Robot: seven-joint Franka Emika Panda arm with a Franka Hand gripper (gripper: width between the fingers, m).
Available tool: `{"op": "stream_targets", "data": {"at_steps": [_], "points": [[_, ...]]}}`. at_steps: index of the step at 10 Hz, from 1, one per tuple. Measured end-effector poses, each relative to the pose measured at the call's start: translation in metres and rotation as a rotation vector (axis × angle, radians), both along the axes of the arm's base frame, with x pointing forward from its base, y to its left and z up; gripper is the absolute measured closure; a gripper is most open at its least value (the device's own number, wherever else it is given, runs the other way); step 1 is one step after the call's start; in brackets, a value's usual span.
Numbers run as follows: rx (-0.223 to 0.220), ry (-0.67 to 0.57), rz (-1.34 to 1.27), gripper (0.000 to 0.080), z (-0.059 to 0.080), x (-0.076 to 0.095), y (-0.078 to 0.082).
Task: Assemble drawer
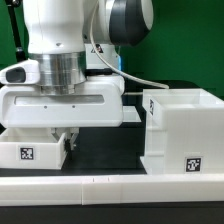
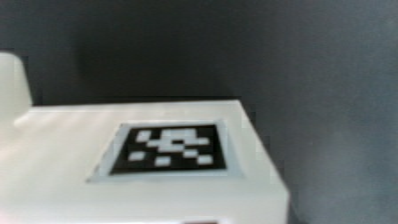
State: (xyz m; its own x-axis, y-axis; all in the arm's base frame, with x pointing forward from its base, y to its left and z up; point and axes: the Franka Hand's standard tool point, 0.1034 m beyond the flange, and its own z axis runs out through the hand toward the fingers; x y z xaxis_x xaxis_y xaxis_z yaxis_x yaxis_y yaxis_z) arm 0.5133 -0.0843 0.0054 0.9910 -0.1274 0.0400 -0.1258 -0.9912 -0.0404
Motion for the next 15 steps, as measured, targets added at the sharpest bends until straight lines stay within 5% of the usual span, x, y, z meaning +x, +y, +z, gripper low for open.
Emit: {"op": "stream_targets", "data": {"at_steps": [4,8,12,15], "points": [[0.001,0.003,0.007,0.0759,0.001,0.001,0.002],[0.073,0.113,0.229,0.0758,0.027,0.029,0.028],[0.059,0.095,0.351,0.0758,0.024,0.028,0.028],[-0.01,0.009,0.755,0.0758,0.028,0.015,0.031]]}}
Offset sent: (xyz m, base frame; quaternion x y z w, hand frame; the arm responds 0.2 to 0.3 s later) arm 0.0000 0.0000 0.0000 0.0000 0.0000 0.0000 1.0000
